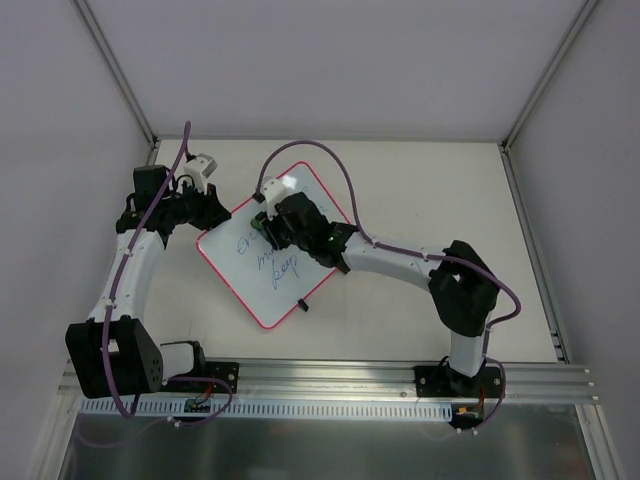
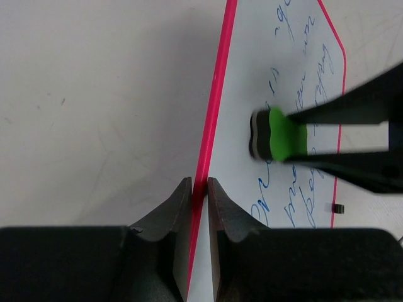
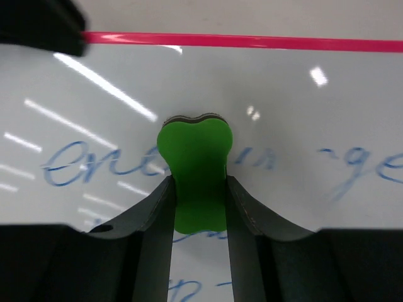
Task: Erase the whiteboard
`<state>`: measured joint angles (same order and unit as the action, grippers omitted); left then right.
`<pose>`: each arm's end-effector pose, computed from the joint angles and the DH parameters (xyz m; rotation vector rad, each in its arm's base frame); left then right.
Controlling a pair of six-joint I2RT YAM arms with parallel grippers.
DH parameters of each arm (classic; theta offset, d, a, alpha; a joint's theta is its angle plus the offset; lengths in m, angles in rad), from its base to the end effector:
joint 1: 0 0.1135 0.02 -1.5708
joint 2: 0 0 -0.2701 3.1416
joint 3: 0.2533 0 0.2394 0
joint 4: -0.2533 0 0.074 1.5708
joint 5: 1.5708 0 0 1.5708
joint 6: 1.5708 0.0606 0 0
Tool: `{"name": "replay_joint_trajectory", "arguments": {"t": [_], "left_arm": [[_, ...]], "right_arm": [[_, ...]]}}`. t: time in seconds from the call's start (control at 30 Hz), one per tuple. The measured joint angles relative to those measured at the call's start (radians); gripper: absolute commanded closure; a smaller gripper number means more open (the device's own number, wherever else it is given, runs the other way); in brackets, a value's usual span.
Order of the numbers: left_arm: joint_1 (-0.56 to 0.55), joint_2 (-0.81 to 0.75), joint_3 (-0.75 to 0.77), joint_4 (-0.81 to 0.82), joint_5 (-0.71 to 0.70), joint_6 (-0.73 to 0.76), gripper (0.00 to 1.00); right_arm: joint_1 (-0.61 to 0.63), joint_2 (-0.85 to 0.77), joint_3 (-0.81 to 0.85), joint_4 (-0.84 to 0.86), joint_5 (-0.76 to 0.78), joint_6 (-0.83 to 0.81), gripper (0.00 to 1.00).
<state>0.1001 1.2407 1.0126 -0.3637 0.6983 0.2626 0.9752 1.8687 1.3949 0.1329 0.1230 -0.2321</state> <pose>0.2742 -0.0116 0.3079 0.5532 1.9769 -0.5280 0.2638 0.3760 0.2745 -1.0243 1.6331 0.3834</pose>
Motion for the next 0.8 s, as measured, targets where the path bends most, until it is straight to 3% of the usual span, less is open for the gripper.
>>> {"name": "replay_joint_trajectory", "arguments": {"t": [0.23, 0.4, 0.57, 0.8], "left_arm": [[0.0, -0.007, 0.0, 0.0, 0.004, 0.0, 1.0], [0.0, -0.007, -0.001, 0.001, 0.003, 0.003, 1.0], [0.0, -0.007, -0.006, 0.008, 0.002, 0.012, 1.0], [0.0, -0.024, -0.014, 0.008, 0.01, 0.016, 1.0]], "right_arm": [[0.156, 0.02, 0.005, -0.003, -0.076, 0.008, 1.0], [0.164, 0.025, 0.01, -0.015, -0.011, 0.018, 1.0], [0.095, 0.02, 0.021, -0.027, 0.129, 0.066, 1.0], [-0.095, 0.01, 0.04, -0.065, 0.239, 0.117, 1.0]]}}
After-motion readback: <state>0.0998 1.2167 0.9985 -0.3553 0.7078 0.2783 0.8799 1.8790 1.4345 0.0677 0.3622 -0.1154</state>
